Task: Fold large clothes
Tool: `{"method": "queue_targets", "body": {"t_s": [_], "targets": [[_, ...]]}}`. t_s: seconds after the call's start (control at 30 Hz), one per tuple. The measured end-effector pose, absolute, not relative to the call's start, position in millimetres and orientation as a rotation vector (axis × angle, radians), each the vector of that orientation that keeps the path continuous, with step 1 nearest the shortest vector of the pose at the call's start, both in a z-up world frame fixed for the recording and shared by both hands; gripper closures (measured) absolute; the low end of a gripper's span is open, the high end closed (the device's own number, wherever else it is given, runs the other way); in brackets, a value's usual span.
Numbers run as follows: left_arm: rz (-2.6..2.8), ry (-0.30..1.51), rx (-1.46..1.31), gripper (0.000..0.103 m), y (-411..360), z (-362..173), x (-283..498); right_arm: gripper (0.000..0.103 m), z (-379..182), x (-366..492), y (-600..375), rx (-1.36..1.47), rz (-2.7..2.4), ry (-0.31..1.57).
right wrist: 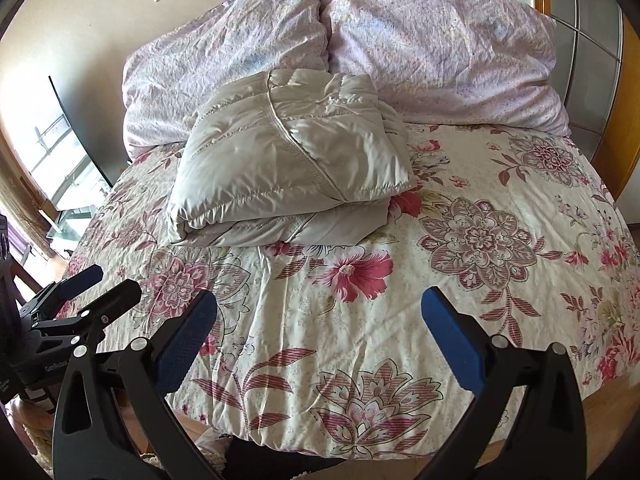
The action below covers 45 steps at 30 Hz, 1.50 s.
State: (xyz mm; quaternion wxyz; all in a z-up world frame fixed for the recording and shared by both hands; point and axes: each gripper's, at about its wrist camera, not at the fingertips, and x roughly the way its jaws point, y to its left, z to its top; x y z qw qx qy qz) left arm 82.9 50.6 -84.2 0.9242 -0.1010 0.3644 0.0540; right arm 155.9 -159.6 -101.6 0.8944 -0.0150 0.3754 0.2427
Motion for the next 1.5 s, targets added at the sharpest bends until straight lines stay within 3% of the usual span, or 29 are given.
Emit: {"method": "queue_targets", "body": {"t_s": [1.5], "targets": [[0.092,0.747,-0.199,0.002,46.6,-83.5,86.5,0.001,-104.8,158.9,-158.9,-0.036,0.51,0.799]]}}
